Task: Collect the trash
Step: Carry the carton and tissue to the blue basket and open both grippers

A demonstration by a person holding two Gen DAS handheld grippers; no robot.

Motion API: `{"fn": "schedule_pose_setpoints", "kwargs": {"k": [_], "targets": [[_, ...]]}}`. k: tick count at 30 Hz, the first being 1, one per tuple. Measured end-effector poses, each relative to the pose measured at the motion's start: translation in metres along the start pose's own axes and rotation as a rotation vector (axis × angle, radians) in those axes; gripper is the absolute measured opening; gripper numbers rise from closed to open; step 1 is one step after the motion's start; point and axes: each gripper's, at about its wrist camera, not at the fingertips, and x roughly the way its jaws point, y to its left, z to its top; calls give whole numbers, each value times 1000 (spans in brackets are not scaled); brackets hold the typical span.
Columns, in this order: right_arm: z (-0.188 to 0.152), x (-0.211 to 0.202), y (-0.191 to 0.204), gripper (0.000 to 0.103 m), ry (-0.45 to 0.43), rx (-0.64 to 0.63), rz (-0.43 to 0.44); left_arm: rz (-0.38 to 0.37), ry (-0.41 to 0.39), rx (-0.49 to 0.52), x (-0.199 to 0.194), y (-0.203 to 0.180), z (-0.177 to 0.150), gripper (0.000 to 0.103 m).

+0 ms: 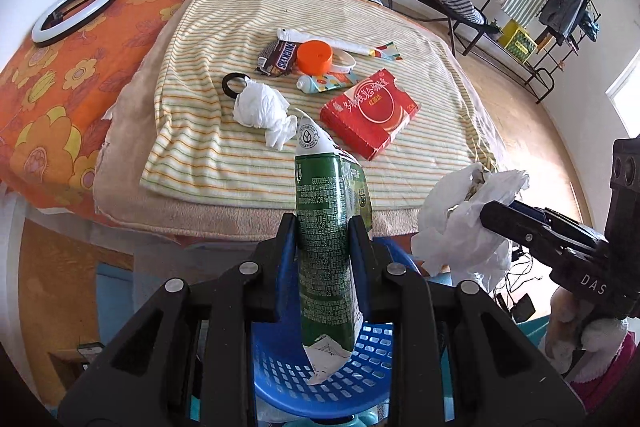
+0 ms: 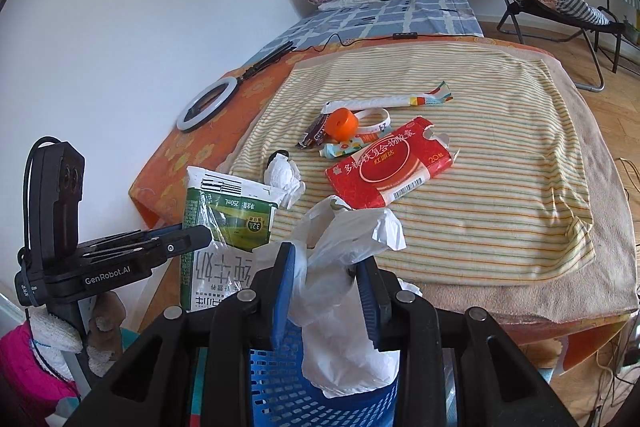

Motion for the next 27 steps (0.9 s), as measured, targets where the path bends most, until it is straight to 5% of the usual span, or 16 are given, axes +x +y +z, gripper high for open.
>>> {"fn": "schedule_pose_setpoints", "kwargs": {"k": [17, 27], "targets": [[-77, 45, 6, 31, 156, -36, -54, 74, 112, 70, 43, 1, -57, 25], [-86, 56, 3, 39, 190, -27, -64, 97, 155, 95, 54, 0, -65, 27]]}}
